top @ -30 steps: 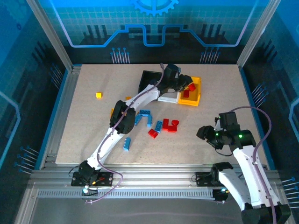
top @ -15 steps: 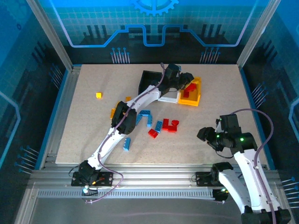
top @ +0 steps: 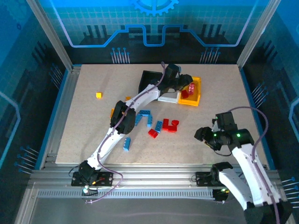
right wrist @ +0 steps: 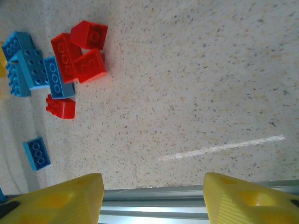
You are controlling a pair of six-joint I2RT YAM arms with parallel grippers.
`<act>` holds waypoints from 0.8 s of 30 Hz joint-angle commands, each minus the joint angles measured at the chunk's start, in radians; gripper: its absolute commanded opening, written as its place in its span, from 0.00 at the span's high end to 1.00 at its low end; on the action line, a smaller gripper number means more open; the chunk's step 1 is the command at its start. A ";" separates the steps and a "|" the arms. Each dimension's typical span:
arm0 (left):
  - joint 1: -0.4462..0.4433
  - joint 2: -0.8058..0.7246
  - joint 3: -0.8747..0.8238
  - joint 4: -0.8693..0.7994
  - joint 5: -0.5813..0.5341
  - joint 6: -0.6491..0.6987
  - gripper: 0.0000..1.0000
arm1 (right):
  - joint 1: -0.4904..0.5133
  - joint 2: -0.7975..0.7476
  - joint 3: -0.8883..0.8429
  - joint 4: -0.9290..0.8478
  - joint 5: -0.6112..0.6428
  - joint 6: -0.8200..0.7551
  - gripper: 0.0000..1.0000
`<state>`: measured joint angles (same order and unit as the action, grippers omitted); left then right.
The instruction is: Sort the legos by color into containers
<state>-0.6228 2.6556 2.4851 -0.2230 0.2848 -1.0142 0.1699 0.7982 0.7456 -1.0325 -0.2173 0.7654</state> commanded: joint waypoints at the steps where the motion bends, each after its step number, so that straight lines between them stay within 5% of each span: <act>1: 0.010 -0.248 -0.114 -0.146 -0.010 0.213 0.56 | 0.105 0.122 0.011 0.102 -0.008 -0.028 0.40; 6: 0.035 -0.555 -0.493 -0.255 -0.112 0.349 0.54 | 0.326 0.410 0.168 0.184 0.068 -0.135 0.39; 12: 0.144 -1.005 -1.068 -0.271 -0.174 0.360 0.51 | 0.510 0.784 0.421 0.198 0.052 -0.339 0.37; 18: 0.237 -1.398 -1.412 -0.378 -0.230 0.361 0.49 | 0.556 1.022 0.601 0.197 0.019 -0.361 0.34; 24: 0.293 -1.635 -1.568 -0.461 -0.240 0.328 0.48 | 0.548 1.138 0.721 0.146 0.078 -0.253 0.33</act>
<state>-0.3527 1.0866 0.9562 -0.6182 0.0700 -0.6796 0.7189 1.9007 1.4036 -0.8379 -0.1692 0.4583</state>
